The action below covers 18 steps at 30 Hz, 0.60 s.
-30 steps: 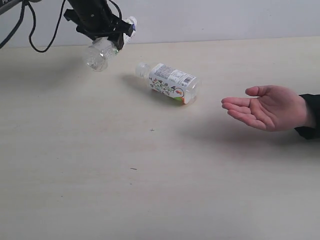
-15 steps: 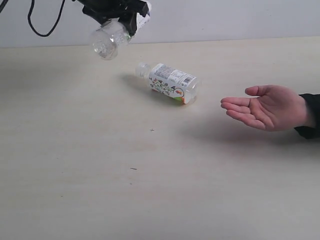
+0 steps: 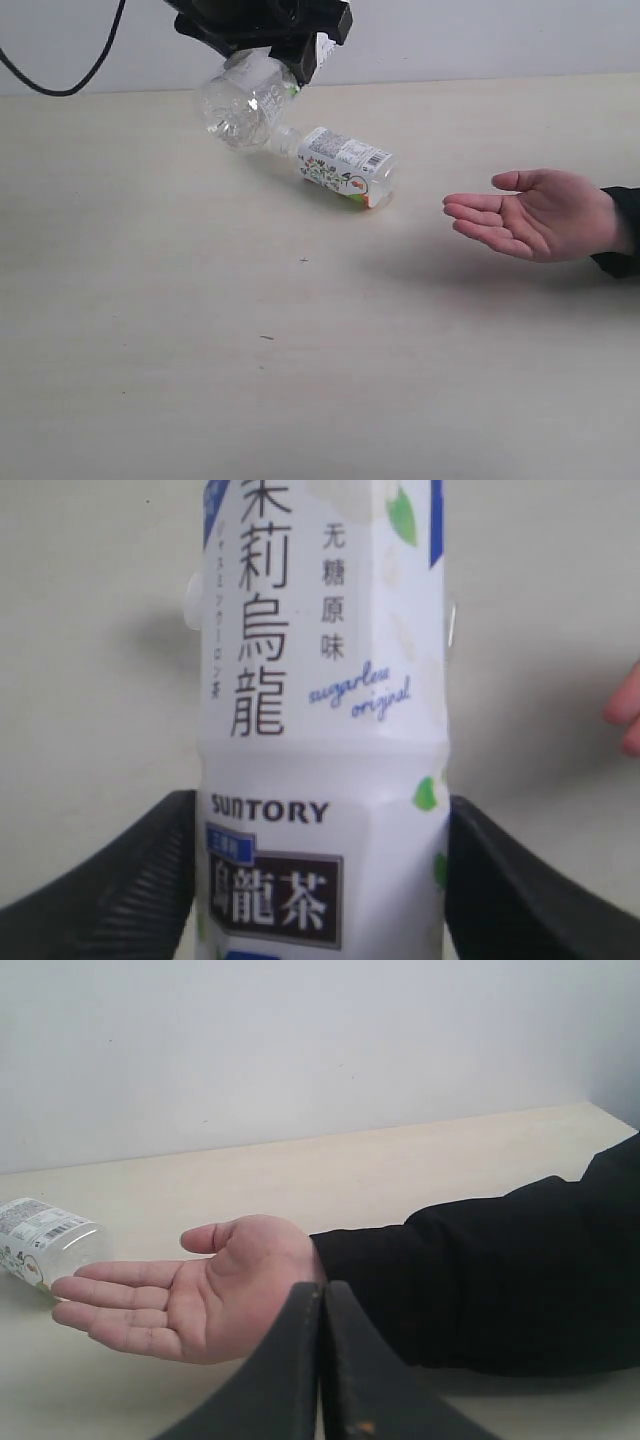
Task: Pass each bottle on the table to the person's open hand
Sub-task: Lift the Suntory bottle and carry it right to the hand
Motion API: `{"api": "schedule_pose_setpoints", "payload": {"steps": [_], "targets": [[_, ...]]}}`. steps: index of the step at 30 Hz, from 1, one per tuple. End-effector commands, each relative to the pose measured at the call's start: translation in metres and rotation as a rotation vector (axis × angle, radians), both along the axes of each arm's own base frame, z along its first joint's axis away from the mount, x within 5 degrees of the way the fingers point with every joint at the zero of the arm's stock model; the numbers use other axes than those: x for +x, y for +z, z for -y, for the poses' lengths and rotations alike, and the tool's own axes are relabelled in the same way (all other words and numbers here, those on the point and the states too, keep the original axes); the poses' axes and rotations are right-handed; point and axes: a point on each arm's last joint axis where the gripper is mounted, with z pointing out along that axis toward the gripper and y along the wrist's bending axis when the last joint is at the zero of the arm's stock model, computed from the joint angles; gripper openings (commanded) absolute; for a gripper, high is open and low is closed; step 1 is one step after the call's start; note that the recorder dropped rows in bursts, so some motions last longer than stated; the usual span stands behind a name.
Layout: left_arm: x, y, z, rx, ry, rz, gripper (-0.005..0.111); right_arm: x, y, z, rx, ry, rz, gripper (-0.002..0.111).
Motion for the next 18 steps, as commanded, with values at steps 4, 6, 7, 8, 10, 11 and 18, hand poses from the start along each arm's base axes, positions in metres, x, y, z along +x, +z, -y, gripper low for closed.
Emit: {"api": "schedule_pose_setpoints", "payload": {"steps": [4,6,7,8,10,11,18], "targets": [[-0.038,-0.002,-0.005,-0.070,-0.016,0.035,0.000,0.000,0.000,0.000,-0.002,0.004,0.010,0.000],[-0.050,-0.007,-0.002,-0.123,0.002,0.034,0.000,0.000,0.000,0.000,-0.002,0.004,0.010,0.000],[-0.057,-0.012,0.005,-0.164,0.007,0.035,0.000,0.000,0.000,0.000,-0.002,0.004,0.010,0.000],[-0.062,-0.014,0.010,-0.180,-0.006,0.038,0.000,0.000,0.000,0.000,-0.002,0.004,0.010,0.000],[-0.076,-0.015,0.028,-0.243,-0.047,0.058,0.000,0.000,0.000,0.000,-0.002,0.004,0.010,0.000],[-0.085,-0.015,0.040,-0.305,-0.059,0.065,0.000,0.000,0.000,0.000,-0.002,0.004,0.010,0.000],[-0.101,-0.034,0.092,-0.615,0.027,-0.002,0.000,0.000,0.000,0.000,-0.002,0.004,0.010,0.000]]}}
